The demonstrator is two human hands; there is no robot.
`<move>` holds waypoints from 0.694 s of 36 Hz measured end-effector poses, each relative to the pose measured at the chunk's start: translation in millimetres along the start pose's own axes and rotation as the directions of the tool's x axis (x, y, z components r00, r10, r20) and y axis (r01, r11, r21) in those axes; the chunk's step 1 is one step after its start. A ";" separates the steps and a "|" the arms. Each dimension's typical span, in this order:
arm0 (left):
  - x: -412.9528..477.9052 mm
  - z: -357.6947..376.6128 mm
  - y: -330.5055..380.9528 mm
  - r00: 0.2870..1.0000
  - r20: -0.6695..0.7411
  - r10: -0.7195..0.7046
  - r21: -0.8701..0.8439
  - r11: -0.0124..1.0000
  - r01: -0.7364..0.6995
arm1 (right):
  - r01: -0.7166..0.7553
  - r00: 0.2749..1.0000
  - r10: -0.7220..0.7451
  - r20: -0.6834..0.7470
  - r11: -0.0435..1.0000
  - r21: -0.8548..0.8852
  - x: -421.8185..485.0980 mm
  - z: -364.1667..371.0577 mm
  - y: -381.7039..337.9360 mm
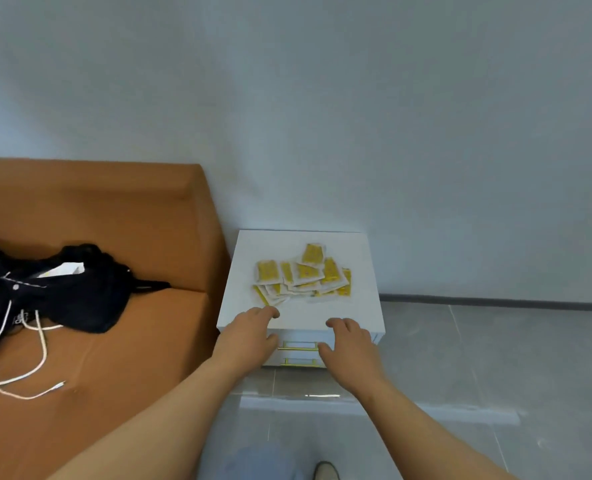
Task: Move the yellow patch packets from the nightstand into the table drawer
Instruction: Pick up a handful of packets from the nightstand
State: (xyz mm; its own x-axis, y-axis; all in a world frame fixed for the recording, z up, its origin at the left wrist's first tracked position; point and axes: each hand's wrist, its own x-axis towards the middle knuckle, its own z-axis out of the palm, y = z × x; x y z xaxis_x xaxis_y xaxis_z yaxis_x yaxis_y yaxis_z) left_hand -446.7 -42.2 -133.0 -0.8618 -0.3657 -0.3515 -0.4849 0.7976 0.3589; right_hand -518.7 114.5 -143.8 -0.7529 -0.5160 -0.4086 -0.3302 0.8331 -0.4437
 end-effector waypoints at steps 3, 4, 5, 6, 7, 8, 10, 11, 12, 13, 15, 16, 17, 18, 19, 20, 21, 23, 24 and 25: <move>45.2 -8.8 -13.0 0.999 0.026 -0.036 -0.016 0.999 0.037 | -0.021 0.999 0.021 0.038 1.000 -0.015 46.3 -8.0 -6.5; 61.5 -11.0 -17.3 0.998 0.037 -0.047 -0.025 0.999 0.048 | -0.034 0.999 0.035 0.041 0.999 -0.018 62.2 -10.0 -8.1; 78.2 -12.7 -21.7 0.997 0.047 -0.056 -0.040 0.998 0.058 | -0.048 0.998 0.049 0.039 0.999 -0.019 78.4 -11.0 -9.4; 94.9 -14.1 -26.0 0.996 0.057 -0.063 -0.058 0.996 0.066 | -0.064 0.997 0.064 0.035 0.998 -0.017 94.8 -11.4 -10.7; 110.6 -15.6 -29.7 0.995 0.072 -0.071 -0.079 0.994 0.077 | -0.084 0.996 0.084 0.035 0.996 -0.010 109.9 -11.5 -11.8; 125.6 -17.0 -32.9 0.993 0.089 -0.078 -0.103 0.991 0.087 | -0.107 0.993 0.107 0.038 0.994 0.002 123.6 -11.2 -12.7; 155.4 -18.3 -39.6 0.989 0.124 -0.084 -0.141 0.985 0.101 | -0.157 0.987 0.155 0.048 0.987 0.040 148.6 -9.8 -13.5; 169.0 -18.0 -43.1 0.986 0.142 -0.093 -0.161 0.980 0.115 | -0.181 0.982 0.178 0.059 0.982 0.061 159.5 -8.9 -13.9; 182.5 -17.3 -46.5 0.982 0.159 -0.105 -0.183 0.974 0.134 | -0.206 0.977 0.200 0.068 0.975 0.080 169.6 -7.9 -13.8; 196.5 -16.5 -49.8 0.978 0.173 -0.121 -0.212 0.965 0.156 | -0.227 0.972 0.220 0.077 0.969 0.094 180.3 -6.9 -13.0; 221.9 -14.1 -54.8 0.965 0.198 -0.171 -0.306 0.925 0.226 | -0.266 0.962 0.256 0.097 0.958 0.108 202.4 -5.1 -9.7; 233.7 -12.5 -56.7 0.956 0.209 -0.205 -0.357 0.894 0.270 | -0.291 0.954 0.279 0.108 0.949 0.120 213.2 -4.2 -7.4; 245.6 -9.6 -58.9 0.944 0.217 -0.249 -0.401 0.859 0.318 | -0.318 0.946 0.302 0.119 0.937 0.142 223.8 -3.1 -4.7; 257.0 -5.5 -61.8 0.926 0.223 -0.303 -0.437 0.818 0.373 | -0.345 0.937 0.325 0.131 0.923 0.174 233.8 -1.7 -1.4; 267.3 -0.5 -65.1 0.900 0.236 -0.367 -0.463 0.771 0.436 | -0.375 0.925 0.350 0.146 0.902 0.214 243.3 -0.2 2.1; 277.3 5.0 -68.1 0.869 0.247 -0.430 -0.480 0.724 0.495 | -0.408 0.912 0.378 0.157 0.875 0.260 253.0 1.5 6.5; 286.2 11.3 -71.2 0.833 0.258 -0.488 -0.478 0.685 0.550 | -0.440 0.898 0.408 0.167 0.847 0.299 262.6 3.0 11.2; 301.5 24.6 -75.7 0.751 0.288 -0.594 -0.427 0.623 0.656 | -0.497 0.868 0.460 0.190 0.804 0.325 284.2 6.6 23.5; 308.3 32.2 -77.1 0.710 0.307 -0.634 -0.412 0.584 0.700 | -0.528 0.850 0.487 0.202 0.783 0.330 294.9 8.5 30.0; 312.9 37.2 -77.1 0.666 0.335 -0.667 -0.414 0.530 0.740 | -0.561 0.828 0.519 0.213 0.756 0.337 303.4 8.4 34.5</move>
State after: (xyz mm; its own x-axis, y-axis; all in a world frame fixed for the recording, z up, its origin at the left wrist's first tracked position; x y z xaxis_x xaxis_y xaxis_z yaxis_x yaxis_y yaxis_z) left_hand -673.4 -200.3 -302.8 -0.2003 -0.6146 -0.7630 -0.9564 -0.0464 0.2885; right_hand -753.7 -15.0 -289.7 -0.6733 -0.0366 -0.7385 0.3650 0.8522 -0.3750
